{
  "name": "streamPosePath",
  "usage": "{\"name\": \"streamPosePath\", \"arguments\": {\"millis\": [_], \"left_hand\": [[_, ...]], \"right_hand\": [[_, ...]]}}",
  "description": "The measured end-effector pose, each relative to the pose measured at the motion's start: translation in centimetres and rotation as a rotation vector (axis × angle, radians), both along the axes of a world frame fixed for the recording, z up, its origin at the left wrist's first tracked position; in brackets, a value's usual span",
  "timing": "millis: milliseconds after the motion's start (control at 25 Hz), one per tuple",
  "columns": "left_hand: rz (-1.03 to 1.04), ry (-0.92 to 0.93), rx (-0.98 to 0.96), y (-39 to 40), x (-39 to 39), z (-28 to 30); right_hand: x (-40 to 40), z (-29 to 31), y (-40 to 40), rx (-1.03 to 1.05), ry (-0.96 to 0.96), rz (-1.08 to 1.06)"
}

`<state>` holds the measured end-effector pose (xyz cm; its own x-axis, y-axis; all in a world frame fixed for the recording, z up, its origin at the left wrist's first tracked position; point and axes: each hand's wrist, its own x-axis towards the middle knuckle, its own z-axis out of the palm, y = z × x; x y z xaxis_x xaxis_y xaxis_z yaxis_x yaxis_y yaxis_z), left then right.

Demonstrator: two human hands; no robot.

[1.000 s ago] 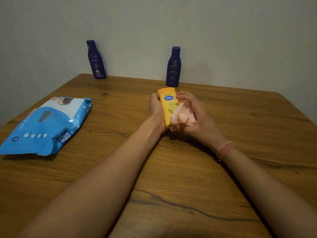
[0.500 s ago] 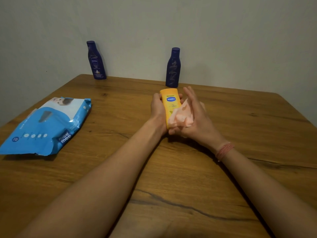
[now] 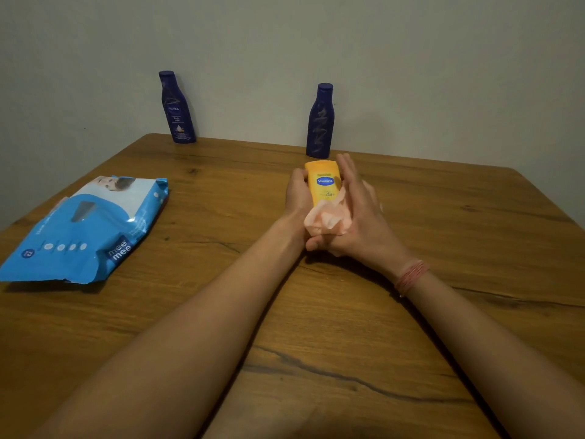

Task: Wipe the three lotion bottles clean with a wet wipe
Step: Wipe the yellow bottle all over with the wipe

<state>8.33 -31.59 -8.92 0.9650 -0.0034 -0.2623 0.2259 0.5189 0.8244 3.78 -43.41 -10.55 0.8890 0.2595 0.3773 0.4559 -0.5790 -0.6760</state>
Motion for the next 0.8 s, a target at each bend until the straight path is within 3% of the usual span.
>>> {"name": "streamPosePath", "arguments": {"millis": [120,240,640,800], "left_hand": [[-0.079,0.011,-0.182,0.7,0.0,0.2],[-0.074,0.034,-0.248,1.4,0.3,-0.1],[-0.070,0.044,-0.263,1.4,0.4,-0.2],[-0.068,0.026,-0.165,0.2,0.0,-0.3]], "right_hand": [[0.6,0.1,-1.2,0.035,0.020,-0.074],[0.6,0.3,-1.5,0.072,0.057,-0.096],[0.7,0.2,-1.8,0.040,0.072,-0.096],[-0.2,0.1,-0.3,0.001,0.045,-0.034]]}}
